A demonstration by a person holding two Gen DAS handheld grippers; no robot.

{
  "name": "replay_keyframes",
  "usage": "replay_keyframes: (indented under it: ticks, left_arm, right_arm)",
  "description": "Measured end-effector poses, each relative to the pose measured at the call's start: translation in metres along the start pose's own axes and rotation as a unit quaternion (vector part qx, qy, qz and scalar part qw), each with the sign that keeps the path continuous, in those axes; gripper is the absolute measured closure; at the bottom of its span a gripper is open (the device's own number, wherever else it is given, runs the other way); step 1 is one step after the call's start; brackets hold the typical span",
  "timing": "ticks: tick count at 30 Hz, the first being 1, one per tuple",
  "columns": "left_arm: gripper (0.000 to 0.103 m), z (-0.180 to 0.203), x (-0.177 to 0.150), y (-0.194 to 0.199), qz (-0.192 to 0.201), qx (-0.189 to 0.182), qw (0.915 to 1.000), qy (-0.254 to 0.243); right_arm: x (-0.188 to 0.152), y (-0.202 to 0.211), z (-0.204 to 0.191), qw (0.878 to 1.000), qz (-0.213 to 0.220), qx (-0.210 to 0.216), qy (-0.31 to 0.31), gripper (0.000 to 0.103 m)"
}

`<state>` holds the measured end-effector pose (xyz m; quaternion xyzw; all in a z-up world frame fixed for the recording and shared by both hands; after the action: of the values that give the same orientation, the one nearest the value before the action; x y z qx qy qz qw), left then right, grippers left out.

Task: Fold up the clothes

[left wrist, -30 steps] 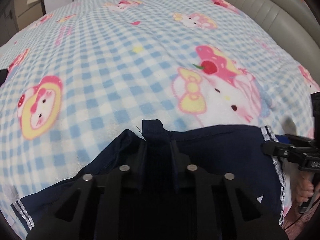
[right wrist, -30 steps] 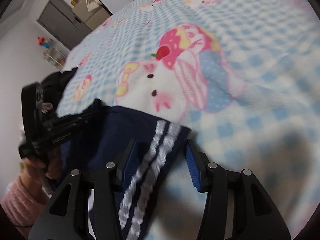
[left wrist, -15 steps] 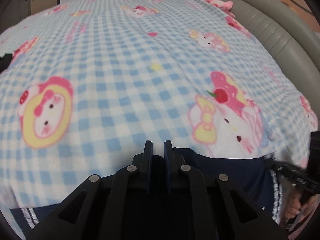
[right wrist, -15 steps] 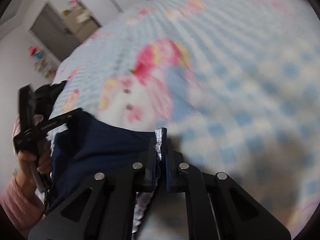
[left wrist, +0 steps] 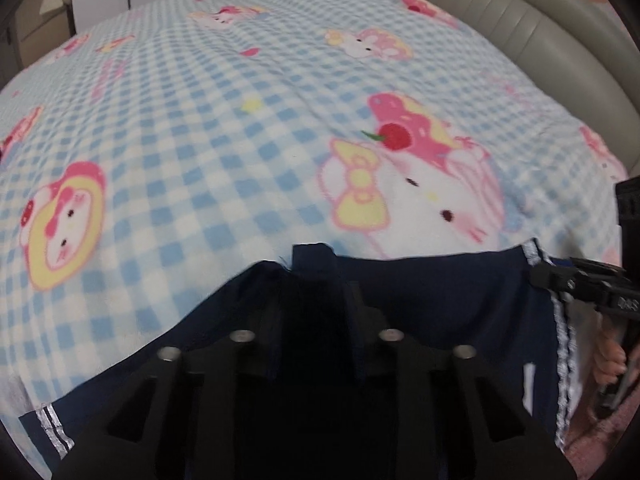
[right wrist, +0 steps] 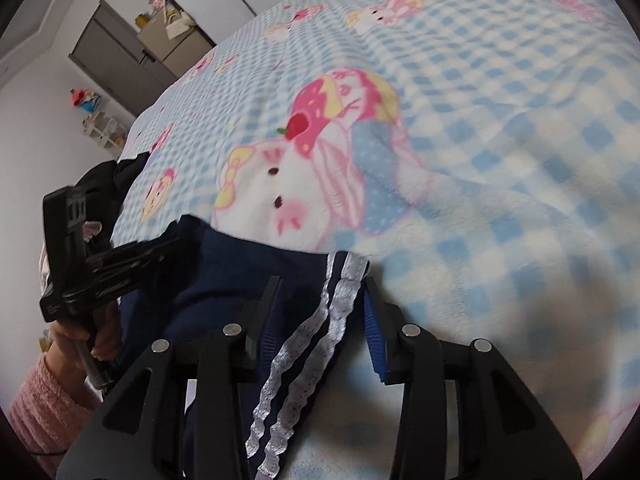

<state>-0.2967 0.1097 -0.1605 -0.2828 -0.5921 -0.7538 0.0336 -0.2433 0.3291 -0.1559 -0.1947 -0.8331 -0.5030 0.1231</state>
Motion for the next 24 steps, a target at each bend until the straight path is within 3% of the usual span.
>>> replay_keyframes:
  ticks: [4,6,7,9,13,17,19,20,21,24]
  left_arm:
    - [0.076,-0.007,0.004,0.018,0.019,0.052,0.9984,0.007]
    - [0.063,-0.013,0.005,0.033,0.039,0.078,0.9961,0.015]
    - [0.063,-0.017,0.005,0.039,0.046,0.087,0.9949,0.018]
    - [0.063,-0.022,0.005,0.048,0.061,0.089,0.9939,0.023]
    - [0.066,-0.007,0.006,0.049,0.049,0.020,0.9986,-0.003]
    - [0.066,0.011,0.010,0.017,0.003,0.035,0.9987,-0.038]
    - [0.070,0.009,0.011,0.001,-0.020,0.048,0.9980,-0.035]
    - [0.083,0.007,0.011,-0.007,-0.032,0.054,0.9975,-0.033]
    - [0.090,0.006,0.012,-0.008,-0.031,0.057,0.9973,-0.033]
    - [0.095,0.004,0.015,-0.001,-0.008,0.063,0.9975,-0.030]
  right_arm:
    - [-0.002,-0.004,-0.003,1.000,-0.002,-0.011,0.011,0.064]
    - [0.000,0.000,-0.001,1.000,0.008,-0.021,0.009,0.064]
    - [0.000,0.003,0.000,1.000,0.013,-0.026,0.007,0.064]
    - [0.002,0.008,0.003,0.999,0.022,-0.034,0.003,0.064]
    - [0.003,0.014,0.007,0.999,0.030,-0.034,-0.003,0.064]
    - [0.002,0.015,0.006,0.999,0.032,-0.031,-0.002,0.068]
    - [0.001,0.015,0.006,0.999,0.033,-0.030,-0.001,0.071]
    - [0.001,0.012,0.006,0.999,0.028,-0.026,-0.001,0.070]
    - [0.000,0.007,0.007,1.000,0.018,-0.020,-0.002,0.070]
    - [-0.001,-0.005,0.007,1.000,-0.001,-0.012,-0.002,0.071]
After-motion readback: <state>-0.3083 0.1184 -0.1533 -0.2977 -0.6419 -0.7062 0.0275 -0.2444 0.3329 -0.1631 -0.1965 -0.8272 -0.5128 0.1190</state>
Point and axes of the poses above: each gripper's, at about its wrist camera, not at the fingertips, and y roughly against the way its jaws point, z to its right, x to its top, the point moved 4 cm from there along -y, roughly the way its jaws point, and after that the axes turned 3 degrees about -z, right-handed, at the moved point
